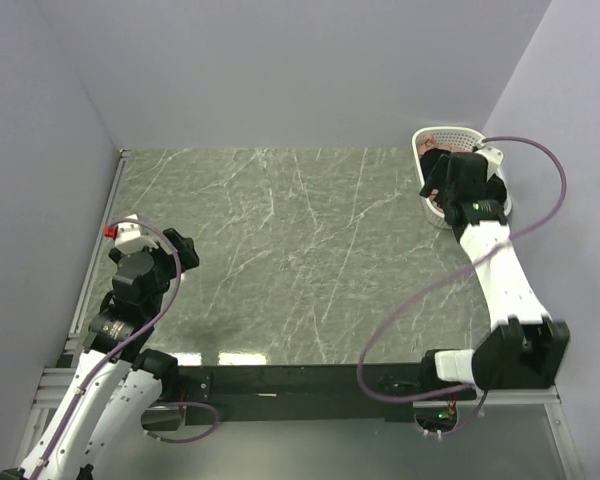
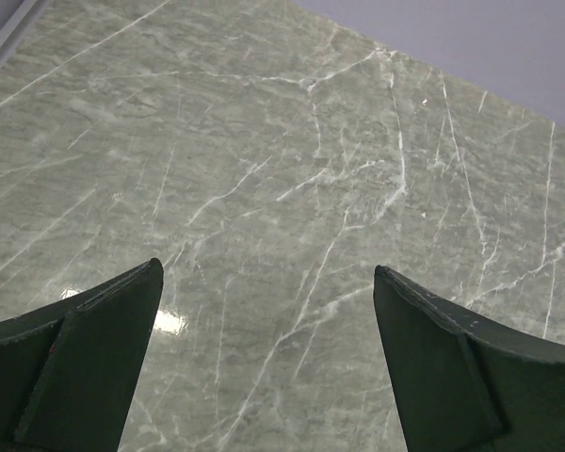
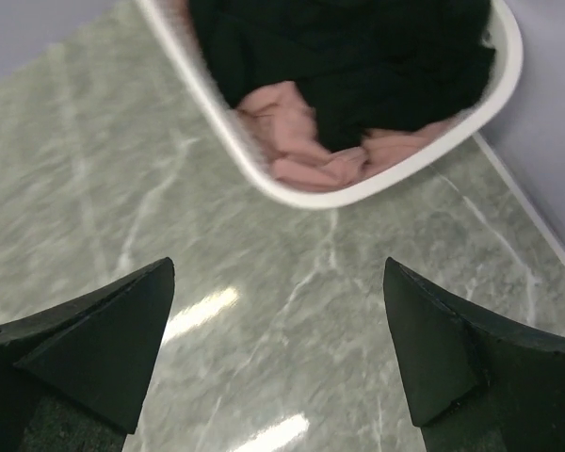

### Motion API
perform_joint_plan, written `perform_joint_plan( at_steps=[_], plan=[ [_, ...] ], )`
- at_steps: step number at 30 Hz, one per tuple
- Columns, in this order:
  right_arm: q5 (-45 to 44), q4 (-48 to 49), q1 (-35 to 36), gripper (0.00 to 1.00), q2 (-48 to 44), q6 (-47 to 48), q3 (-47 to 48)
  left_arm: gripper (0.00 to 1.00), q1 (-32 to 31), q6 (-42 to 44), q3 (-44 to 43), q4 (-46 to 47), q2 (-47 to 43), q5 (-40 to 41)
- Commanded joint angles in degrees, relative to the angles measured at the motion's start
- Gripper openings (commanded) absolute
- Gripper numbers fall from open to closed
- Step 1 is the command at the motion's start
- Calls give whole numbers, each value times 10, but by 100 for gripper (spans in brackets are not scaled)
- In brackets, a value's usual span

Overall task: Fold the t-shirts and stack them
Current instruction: Grab the tshirt from the pile

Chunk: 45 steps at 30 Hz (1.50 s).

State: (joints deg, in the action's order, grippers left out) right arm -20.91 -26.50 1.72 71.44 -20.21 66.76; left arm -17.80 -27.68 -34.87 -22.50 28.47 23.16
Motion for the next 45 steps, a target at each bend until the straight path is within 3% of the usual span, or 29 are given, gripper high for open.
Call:
perform_joint_plan(
  at_steps=[1, 8, 15, 27, 45],
  plan=[
    [-15, 11, -49, 97, 90, -32, 57, 99, -7, 7, 0, 29, -1, 14],
    [-39, 50, -102, 90, 255, -15, 144, 99, -15, 11, -1, 26, 18, 20],
    [9, 95, -155, 87, 363, 4, 220, 99, -15, 12, -4, 28, 40, 17],
    [-98, 161, -174, 83, 398, 119, 262, 99, -17, 18, -1, 36, 47, -1],
    [-81, 143, -203, 73, 520, 181, 380, 99, -21, 32, 4, 52, 68, -33]
  ],
)
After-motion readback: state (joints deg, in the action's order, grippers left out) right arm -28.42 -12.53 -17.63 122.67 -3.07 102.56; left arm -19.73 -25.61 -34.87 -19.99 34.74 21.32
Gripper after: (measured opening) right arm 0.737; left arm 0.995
